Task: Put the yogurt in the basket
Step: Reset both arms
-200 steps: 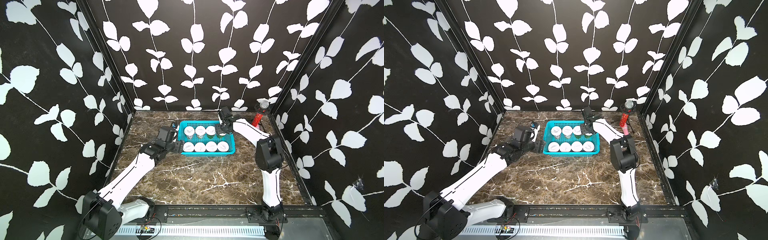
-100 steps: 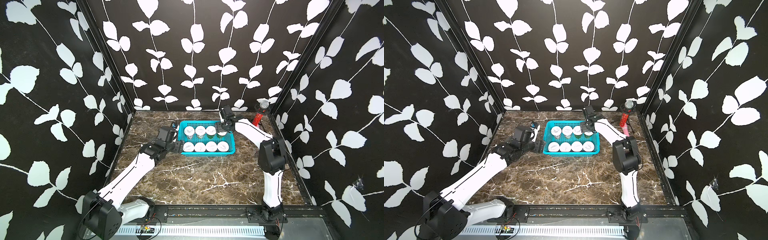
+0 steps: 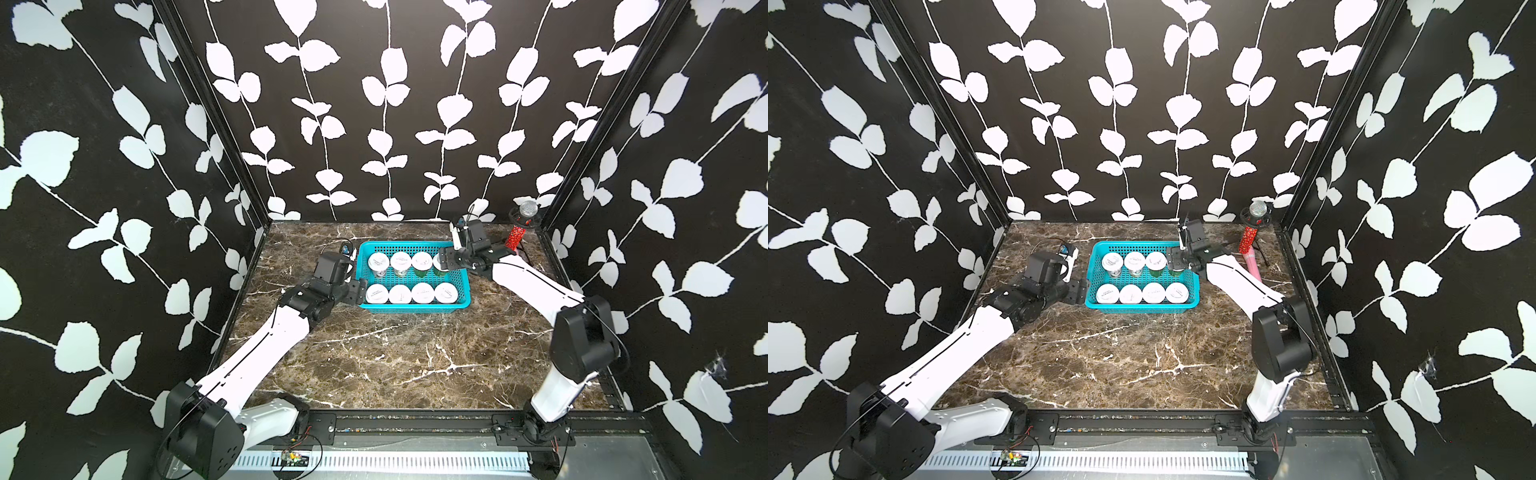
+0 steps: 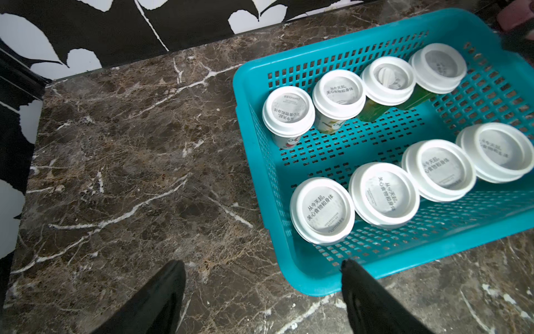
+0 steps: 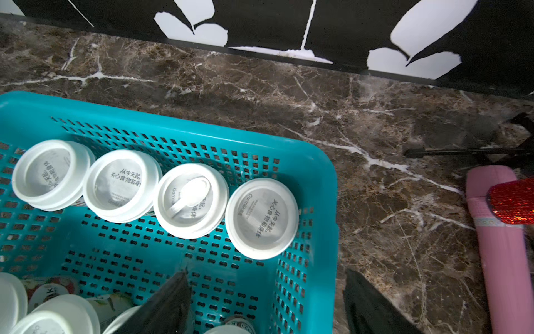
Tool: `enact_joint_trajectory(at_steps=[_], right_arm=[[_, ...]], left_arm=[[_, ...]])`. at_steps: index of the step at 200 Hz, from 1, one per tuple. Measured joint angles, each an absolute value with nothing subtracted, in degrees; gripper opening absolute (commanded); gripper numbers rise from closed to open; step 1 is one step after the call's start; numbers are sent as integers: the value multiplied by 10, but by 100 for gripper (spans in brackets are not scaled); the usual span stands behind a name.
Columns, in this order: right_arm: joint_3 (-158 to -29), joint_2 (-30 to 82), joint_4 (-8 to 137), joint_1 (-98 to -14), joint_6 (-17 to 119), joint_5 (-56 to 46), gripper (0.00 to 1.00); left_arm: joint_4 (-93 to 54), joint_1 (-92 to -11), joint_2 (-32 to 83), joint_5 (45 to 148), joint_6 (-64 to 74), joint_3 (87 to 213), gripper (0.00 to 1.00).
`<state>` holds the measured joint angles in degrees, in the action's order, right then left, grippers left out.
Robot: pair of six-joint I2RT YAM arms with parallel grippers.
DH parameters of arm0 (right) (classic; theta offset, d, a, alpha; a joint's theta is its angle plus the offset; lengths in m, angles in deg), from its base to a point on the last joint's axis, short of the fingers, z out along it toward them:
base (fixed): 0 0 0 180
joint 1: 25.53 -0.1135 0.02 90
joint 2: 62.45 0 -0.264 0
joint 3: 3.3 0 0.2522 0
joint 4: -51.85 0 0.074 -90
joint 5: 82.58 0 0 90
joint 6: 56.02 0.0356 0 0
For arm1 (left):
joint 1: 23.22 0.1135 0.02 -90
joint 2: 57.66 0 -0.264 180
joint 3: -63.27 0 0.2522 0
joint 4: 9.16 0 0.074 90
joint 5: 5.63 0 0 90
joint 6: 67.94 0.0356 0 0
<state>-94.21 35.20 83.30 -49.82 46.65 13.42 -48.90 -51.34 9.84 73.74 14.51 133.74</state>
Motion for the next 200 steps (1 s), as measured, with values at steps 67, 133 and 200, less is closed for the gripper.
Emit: enact_joint_trajectory(at_steps=[67, 133, 200], right_arm=[[-757, 226, 717, -494, 468, 260, 100], [-627, 136, 661, -459, 476, 385, 100], [-562, 128, 635, -387, 486, 442, 100]], left_arm=[[-386, -493, 97, 620, 137, 1274, 99], [-269, -449, 96, 533, 175, 1187, 99], [-154, -404, 92, 512, 245, 1106, 99]])
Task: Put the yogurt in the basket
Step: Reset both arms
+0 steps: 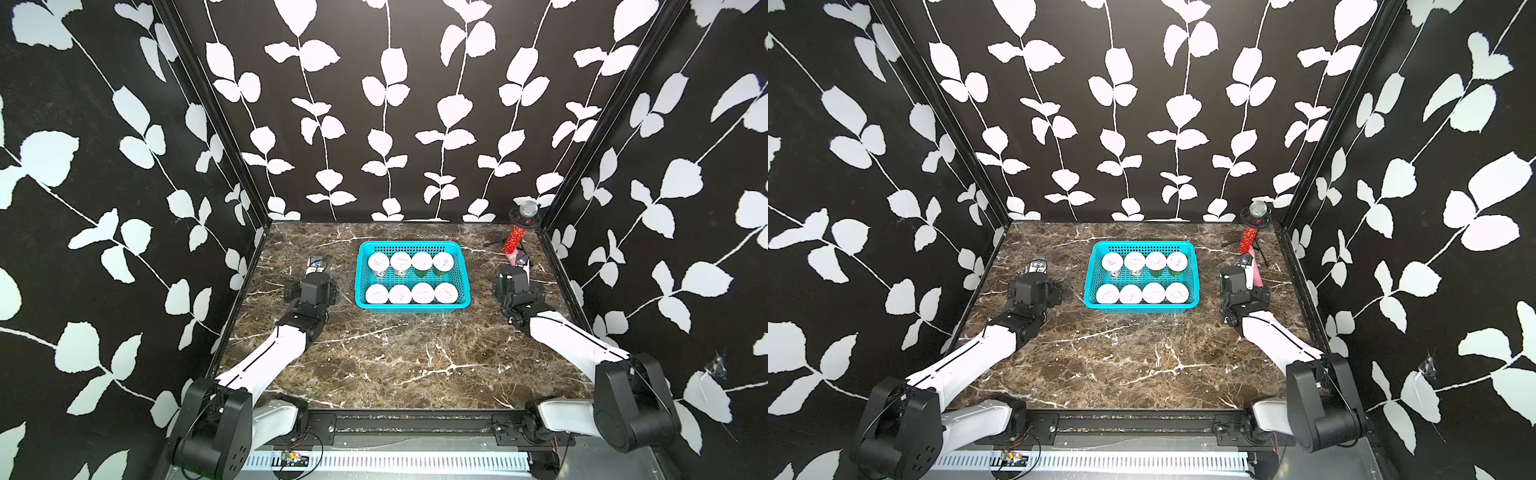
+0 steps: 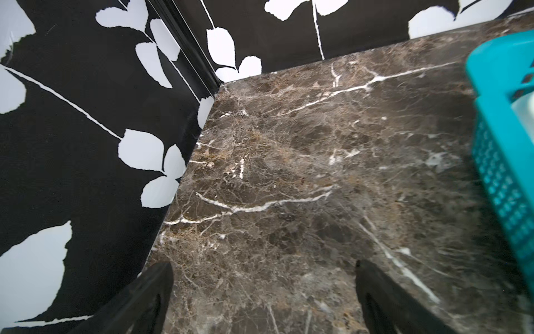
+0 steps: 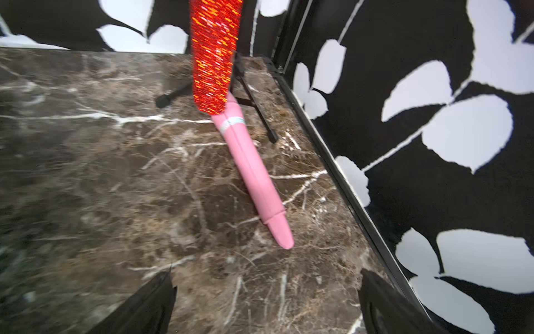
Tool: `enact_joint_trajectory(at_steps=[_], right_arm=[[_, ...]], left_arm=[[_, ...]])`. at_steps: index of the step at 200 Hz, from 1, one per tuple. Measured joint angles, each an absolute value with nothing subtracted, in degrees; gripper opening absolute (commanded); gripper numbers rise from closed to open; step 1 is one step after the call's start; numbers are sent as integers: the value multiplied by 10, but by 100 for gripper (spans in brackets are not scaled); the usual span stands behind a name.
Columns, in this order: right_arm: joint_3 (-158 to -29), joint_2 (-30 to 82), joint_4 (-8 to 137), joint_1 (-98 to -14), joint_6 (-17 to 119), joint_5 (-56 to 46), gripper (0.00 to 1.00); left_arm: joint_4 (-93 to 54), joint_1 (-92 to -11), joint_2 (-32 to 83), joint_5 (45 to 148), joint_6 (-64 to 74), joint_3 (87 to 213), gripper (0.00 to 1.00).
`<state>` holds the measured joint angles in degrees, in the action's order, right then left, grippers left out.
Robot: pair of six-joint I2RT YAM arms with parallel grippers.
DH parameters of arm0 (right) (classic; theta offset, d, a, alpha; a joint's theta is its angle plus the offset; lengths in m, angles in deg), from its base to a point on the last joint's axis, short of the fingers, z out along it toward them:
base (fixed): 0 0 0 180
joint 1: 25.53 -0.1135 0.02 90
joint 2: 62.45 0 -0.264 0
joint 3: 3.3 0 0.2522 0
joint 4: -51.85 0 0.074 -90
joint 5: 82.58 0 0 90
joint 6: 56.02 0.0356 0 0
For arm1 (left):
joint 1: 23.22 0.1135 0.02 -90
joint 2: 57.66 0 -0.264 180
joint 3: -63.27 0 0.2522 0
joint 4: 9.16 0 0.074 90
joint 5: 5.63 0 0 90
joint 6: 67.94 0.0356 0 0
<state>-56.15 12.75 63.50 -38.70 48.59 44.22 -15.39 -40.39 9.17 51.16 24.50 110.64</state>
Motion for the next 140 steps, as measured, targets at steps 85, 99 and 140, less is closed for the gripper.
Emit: enact_joint_trajectory(at_steps=[85, 99, 140], right_arm=[[-489, 131, 497, -328, 444, 393, 100], [-486, 143, 478, -323, 435, 379, 100], [-469, 173, 403, -311, 401, 334, 100]], left_arm=[[11, -349, 145, 599, 308, 1029, 99], [27, -345, 159, 615, 314, 1028, 99], [91, -319, 187, 669, 320, 1019, 99]])
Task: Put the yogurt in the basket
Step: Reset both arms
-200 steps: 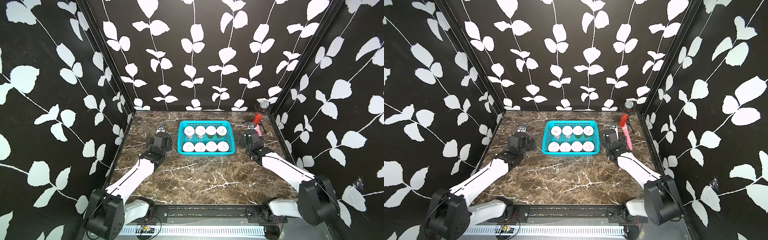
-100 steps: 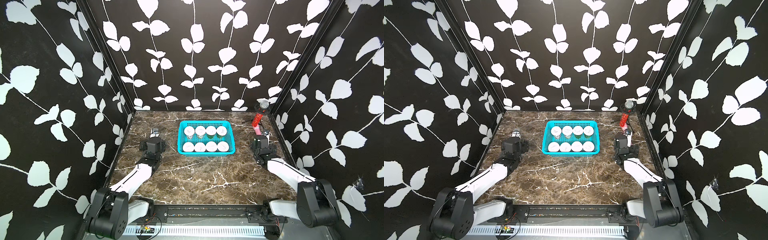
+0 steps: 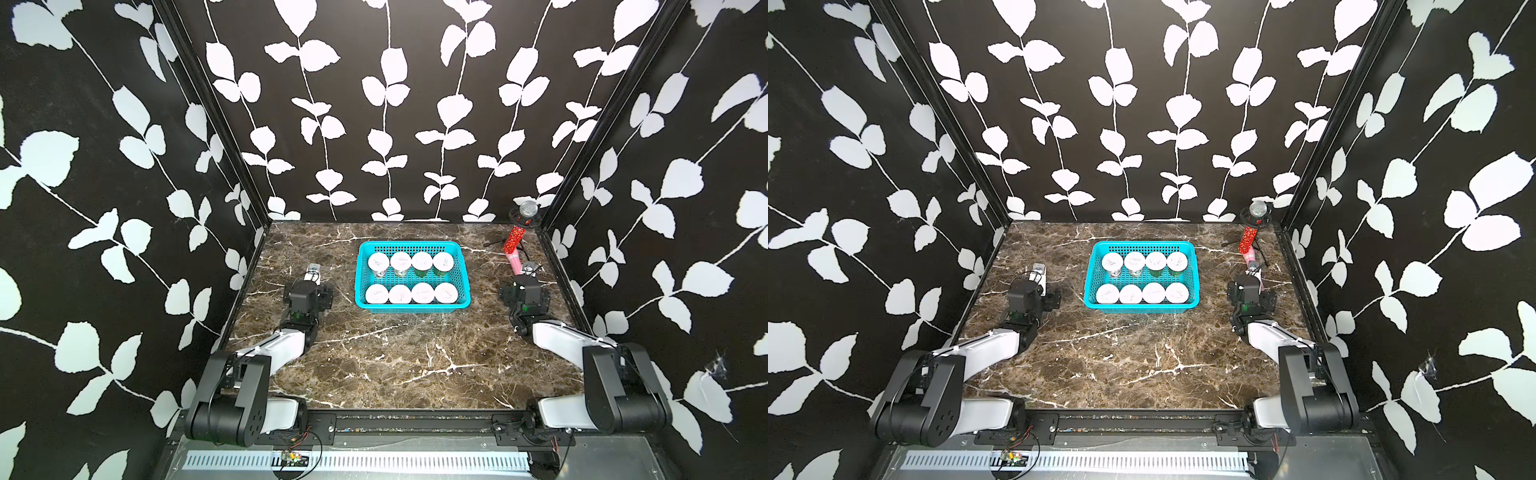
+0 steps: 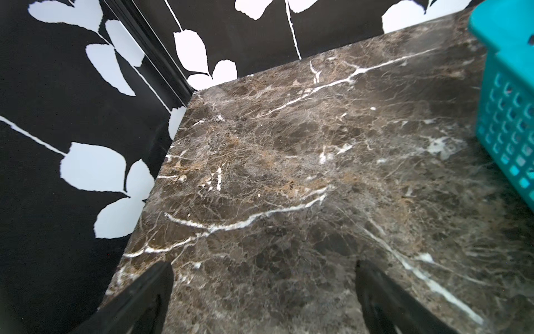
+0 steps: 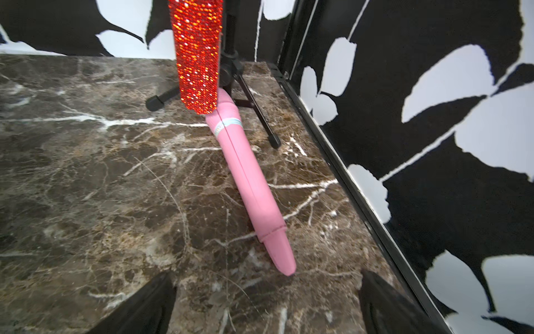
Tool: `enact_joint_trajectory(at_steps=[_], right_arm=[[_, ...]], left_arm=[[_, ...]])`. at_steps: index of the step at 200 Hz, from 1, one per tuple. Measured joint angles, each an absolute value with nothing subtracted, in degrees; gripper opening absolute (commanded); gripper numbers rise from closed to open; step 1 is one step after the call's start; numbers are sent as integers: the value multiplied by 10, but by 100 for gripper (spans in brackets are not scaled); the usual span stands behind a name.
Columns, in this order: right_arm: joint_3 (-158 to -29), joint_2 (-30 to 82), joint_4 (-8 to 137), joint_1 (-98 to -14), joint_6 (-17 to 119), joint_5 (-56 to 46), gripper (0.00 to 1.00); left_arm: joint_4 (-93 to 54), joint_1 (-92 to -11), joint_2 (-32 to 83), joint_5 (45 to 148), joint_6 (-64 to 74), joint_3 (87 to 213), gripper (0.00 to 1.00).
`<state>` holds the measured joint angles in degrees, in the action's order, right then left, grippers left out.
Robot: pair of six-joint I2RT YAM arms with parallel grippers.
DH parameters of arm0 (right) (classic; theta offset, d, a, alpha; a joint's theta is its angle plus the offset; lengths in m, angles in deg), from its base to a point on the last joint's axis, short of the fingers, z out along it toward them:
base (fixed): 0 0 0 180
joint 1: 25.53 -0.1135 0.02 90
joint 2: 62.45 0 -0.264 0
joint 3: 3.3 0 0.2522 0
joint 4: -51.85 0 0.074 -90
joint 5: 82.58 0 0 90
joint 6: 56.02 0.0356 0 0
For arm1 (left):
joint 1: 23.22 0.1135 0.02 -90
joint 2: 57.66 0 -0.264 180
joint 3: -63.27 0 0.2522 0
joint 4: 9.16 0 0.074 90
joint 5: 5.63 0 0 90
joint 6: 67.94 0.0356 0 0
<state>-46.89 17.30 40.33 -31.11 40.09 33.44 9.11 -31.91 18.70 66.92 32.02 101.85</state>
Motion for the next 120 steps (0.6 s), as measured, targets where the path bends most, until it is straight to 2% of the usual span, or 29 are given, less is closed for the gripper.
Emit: enact_joint_trajectory(at_steps=[67, 120], right_arm=[[-436, 223, 288, -285, 377, 267, 100], [-393, 246, 195, -285, 360, 226, 100]], left_arm=[[184, -285, 224, 747, 312, 997, 98], [273, -273, 305, 790, 304, 976, 99]])
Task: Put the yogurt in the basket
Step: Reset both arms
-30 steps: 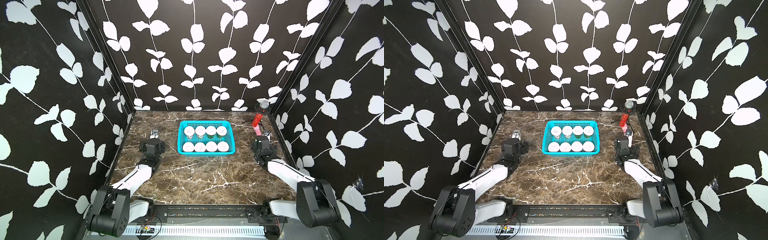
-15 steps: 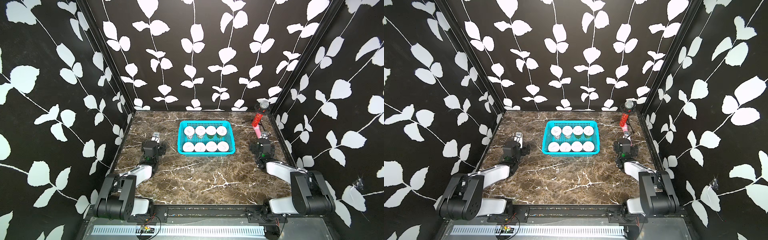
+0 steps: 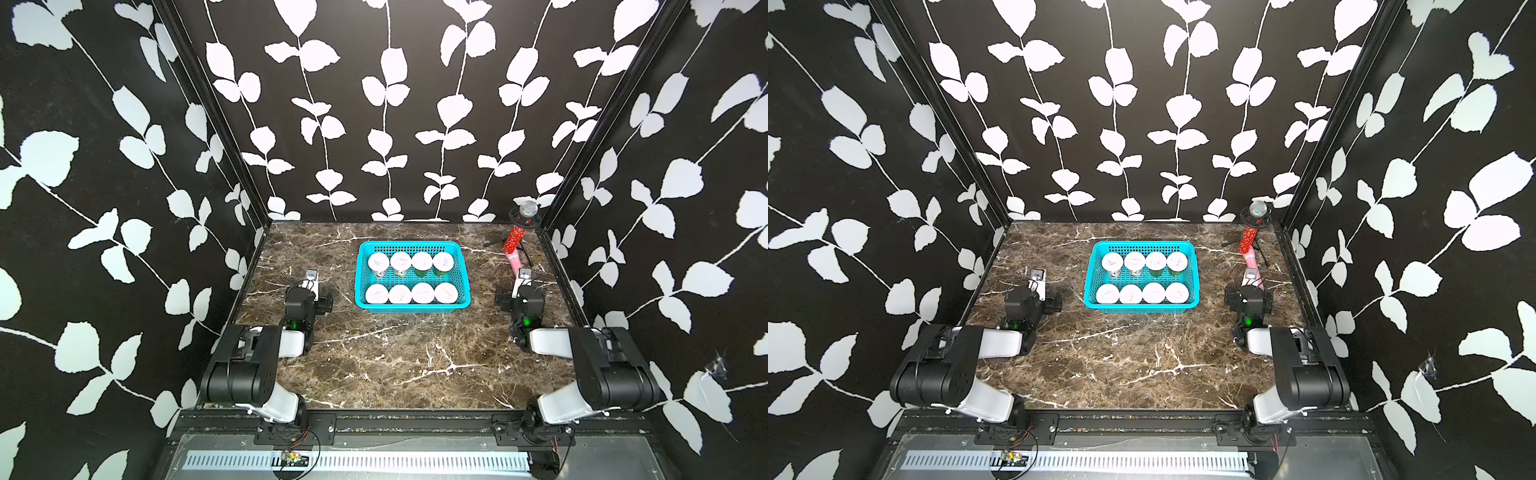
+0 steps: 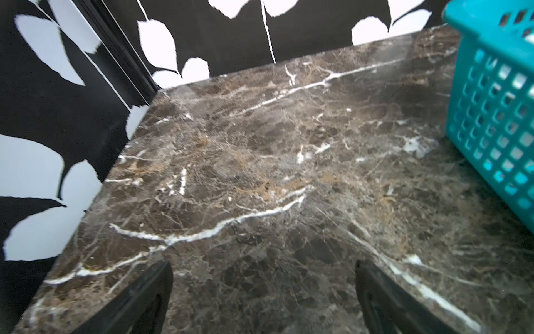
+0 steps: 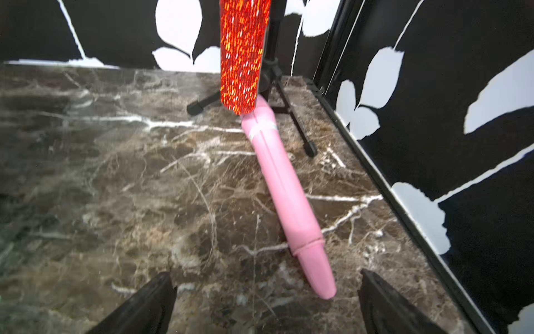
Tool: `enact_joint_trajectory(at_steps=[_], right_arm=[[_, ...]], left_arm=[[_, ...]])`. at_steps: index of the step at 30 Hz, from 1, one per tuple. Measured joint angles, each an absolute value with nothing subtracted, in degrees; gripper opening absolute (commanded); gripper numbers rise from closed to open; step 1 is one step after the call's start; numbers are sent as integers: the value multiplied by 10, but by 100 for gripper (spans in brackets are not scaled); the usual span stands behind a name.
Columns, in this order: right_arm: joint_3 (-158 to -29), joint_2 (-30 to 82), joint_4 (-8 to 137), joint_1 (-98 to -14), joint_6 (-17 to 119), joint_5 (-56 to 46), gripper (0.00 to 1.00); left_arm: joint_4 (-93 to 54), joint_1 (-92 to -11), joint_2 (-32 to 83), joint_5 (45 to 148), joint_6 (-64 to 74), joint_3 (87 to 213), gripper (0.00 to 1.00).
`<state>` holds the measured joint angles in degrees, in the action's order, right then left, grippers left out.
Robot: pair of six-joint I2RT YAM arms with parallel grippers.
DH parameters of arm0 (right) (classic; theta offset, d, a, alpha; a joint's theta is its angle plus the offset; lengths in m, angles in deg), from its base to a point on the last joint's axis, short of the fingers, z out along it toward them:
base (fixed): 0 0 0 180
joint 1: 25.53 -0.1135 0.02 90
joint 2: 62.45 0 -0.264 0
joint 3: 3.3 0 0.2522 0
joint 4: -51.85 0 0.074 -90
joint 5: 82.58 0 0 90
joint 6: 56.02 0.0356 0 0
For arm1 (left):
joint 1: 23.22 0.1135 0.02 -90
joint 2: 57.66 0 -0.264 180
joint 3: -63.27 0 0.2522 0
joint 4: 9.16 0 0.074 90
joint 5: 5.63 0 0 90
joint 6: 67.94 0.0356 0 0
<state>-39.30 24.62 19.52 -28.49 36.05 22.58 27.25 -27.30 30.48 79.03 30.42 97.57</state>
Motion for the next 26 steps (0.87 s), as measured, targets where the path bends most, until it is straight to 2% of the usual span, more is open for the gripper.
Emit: enact_joint_trajectory(at_steps=[26], right_arm=[[-389, 249, 182, -285, 357, 216, 100]], left_arm=[[267, -267, 320, 806, 294, 996, 99]])
